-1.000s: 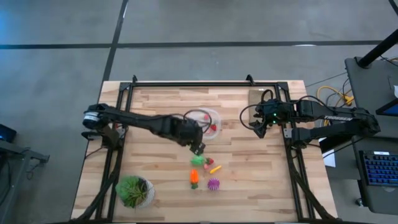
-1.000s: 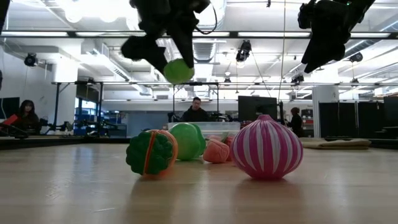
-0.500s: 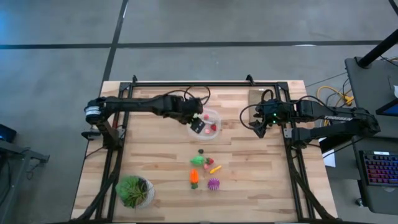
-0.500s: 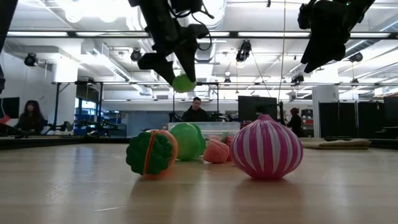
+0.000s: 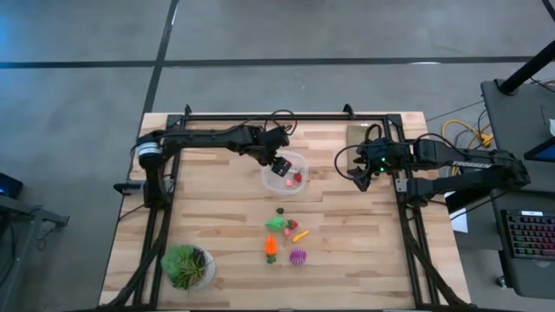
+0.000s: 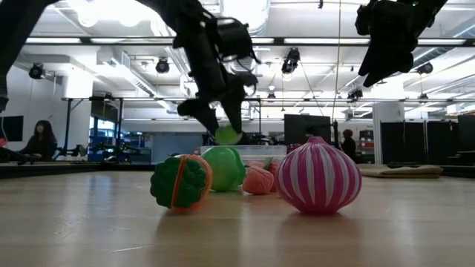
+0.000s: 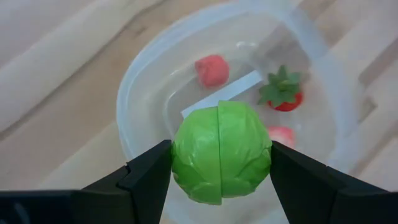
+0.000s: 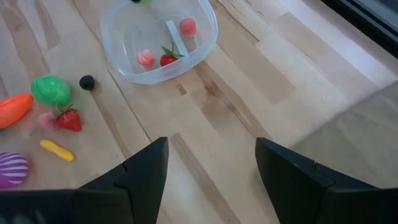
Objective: Pick and placing Produce into tupperware
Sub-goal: Put the green cabbage into the transparent container, then put the green pear into the transparent container
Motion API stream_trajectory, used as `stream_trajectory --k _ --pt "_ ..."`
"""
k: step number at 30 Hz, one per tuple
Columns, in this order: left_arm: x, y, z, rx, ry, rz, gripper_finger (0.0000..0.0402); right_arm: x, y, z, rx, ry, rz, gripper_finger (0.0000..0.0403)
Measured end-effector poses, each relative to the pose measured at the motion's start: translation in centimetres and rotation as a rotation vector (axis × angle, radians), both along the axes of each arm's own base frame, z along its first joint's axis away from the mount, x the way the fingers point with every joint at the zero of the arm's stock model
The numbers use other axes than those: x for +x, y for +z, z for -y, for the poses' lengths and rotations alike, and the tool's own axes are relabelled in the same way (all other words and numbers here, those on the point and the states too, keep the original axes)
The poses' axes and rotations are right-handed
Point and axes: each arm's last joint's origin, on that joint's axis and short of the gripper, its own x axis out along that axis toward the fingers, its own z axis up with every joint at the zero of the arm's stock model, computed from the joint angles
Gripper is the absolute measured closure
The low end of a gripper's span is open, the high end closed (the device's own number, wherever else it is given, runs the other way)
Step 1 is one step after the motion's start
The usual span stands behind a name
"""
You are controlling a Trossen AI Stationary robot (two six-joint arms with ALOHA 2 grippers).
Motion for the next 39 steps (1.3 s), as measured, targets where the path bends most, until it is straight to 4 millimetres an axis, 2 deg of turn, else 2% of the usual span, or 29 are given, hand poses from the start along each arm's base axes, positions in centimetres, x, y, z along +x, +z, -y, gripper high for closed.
stream_trajectory --k 4,8,25,39 --pt "0.8 -1.8 -0.5 -0.016 -0.012 -0.027 0.0166 0.0 0.0 0.0 0.001 -0.001 0.001 0.0170" --pt "1.4 -2.5 -0.9 -0.015 -0.008 -0.016 0.0166 0.0 0.0 0.0 0.001 -0.002 0.000 0.0170" --pt "1.4 -2.6 -1.3 -0.010 0.029 -0.001 0.0164 -0.1 0.0 0.1 -0.024 -0.011 -0.010 0.0170" --pt "1.2 -2.5 -1.3 0.026 0.046 -0.019 0.0071 -0.1 0.0 0.1 -0.026 -0.008 -0.012 0.0170"
